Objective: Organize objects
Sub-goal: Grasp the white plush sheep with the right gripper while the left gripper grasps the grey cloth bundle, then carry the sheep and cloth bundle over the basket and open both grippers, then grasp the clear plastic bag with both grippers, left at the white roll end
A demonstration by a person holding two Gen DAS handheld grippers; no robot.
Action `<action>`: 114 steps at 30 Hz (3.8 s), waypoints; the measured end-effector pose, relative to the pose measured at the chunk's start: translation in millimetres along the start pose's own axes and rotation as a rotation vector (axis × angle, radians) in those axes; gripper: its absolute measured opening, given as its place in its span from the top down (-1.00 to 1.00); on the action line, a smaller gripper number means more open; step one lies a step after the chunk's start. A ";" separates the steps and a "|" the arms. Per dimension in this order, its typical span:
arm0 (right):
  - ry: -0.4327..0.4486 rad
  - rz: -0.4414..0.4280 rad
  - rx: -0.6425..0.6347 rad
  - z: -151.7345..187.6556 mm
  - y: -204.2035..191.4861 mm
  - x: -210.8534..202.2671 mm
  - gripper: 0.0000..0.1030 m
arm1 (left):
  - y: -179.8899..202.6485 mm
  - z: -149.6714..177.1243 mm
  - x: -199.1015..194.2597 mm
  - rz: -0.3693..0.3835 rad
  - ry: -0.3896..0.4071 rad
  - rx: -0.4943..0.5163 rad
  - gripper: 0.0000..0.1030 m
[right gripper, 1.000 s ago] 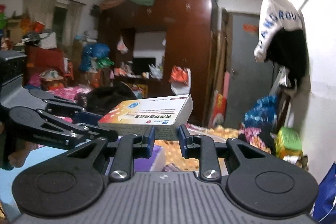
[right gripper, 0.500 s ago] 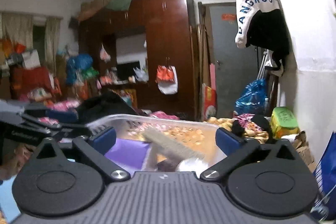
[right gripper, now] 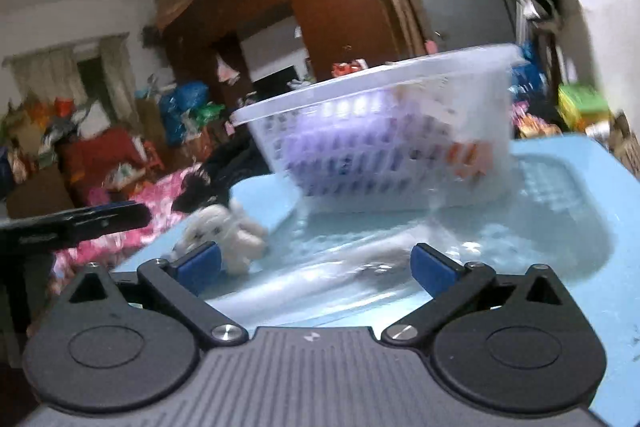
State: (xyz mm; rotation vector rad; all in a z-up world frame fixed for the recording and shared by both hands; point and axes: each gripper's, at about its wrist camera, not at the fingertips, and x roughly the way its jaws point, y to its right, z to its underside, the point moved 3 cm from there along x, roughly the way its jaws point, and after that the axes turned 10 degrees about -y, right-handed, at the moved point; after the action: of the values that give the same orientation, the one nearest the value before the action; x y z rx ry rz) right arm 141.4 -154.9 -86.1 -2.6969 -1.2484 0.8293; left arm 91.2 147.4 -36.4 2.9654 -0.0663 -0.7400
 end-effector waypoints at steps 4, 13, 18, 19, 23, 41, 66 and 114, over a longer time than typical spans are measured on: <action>0.008 -0.041 -0.032 3.0 -26.7 10.6 -0.76 | -27.2 1.6 11.8 0.034 -0.029 -0.095 -0.50; -0.066 -0.029 -0.151 -4.2 -80.6 49.8 -0.30 | -45.3 -8.9 55.3 0.194 -0.135 -0.185 -0.27; -0.104 -0.030 -0.135 -0.4 -76.4 60.8 -0.01 | -52.5 -7.6 69.1 0.235 -0.173 -0.247 -0.24; -0.104 -0.027 -0.134 2.1 -75.8 60.0 0.05 | -50.2 -6.5 68.5 0.231 -0.175 -0.241 -0.24; -0.094 -0.027 -0.102 1.1 -69.2 55.9 0.01 | -42.5 -7.8 71.0 0.244 -0.176 -0.229 -0.25; -0.085 -0.032 -0.065 -13.7 -61.6 57.7 0.29 | -38.9 8.1 72.8 0.351 -0.185 -0.343 -0.05; -0.094 -0.058 -0.037 -14.0 -24.4 36.8 0.36 | -19.3 -2.9 84.2 0.303 -0.196 -0.323 0.15; -0.045 0.259 -0.224 -181.4 8.3 61.6 -0.66 | 15.8 -165.9 108.2 0.068 -0.038 -0.247 -0.25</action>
State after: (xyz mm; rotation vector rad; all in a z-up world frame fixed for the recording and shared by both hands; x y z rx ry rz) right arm 269.0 -85.6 39.1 -3.0854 -1.0739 0.8229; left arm 264.4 136.7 60.5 2.7024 -0.0715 -0.7372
